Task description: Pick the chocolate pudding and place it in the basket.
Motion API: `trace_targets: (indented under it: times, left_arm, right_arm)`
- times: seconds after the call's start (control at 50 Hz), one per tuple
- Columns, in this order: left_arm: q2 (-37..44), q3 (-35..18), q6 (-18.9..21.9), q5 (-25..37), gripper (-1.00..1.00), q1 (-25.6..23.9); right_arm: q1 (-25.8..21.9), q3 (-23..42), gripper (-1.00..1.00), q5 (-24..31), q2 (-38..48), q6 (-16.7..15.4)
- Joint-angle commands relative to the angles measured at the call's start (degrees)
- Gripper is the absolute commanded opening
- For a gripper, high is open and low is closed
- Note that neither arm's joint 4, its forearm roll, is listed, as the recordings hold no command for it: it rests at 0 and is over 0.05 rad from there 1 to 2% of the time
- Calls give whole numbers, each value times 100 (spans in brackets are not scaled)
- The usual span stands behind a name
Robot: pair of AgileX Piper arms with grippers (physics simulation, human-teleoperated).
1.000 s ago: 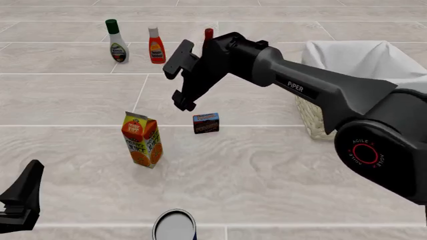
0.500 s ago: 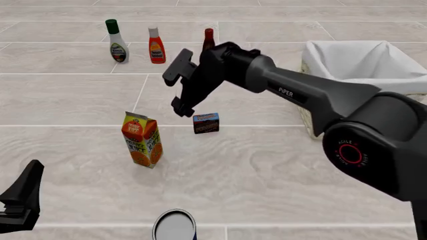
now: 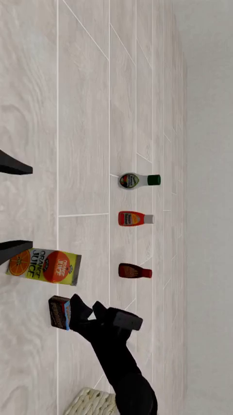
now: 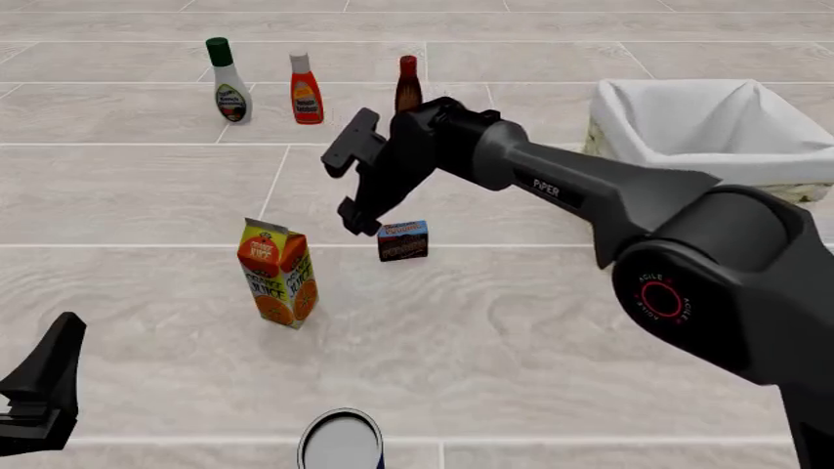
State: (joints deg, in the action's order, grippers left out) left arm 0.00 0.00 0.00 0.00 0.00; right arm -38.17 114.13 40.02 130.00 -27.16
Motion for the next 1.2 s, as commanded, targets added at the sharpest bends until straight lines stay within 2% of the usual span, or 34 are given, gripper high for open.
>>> trace_targets:
  times: [0.02,0.7,1.1,1.16,1.2]
  left_arm:
    - [0,0,0,0,100,0]
    - [0,0,0,0,100,0]
    - [0,0,0,0,100,0]
    - [0,0,0,0,100,0]
    - [0,0,0,0,100,0]
  right_arm:
    - [48,-12,100,-57,102,36]
    - [160,-190,100,-248,297,125]
    - [343,-191,100,-265,443,51]
    - [403,-265,100,-298,492,-81]
    - [379,-274,100,-303,471,-7]
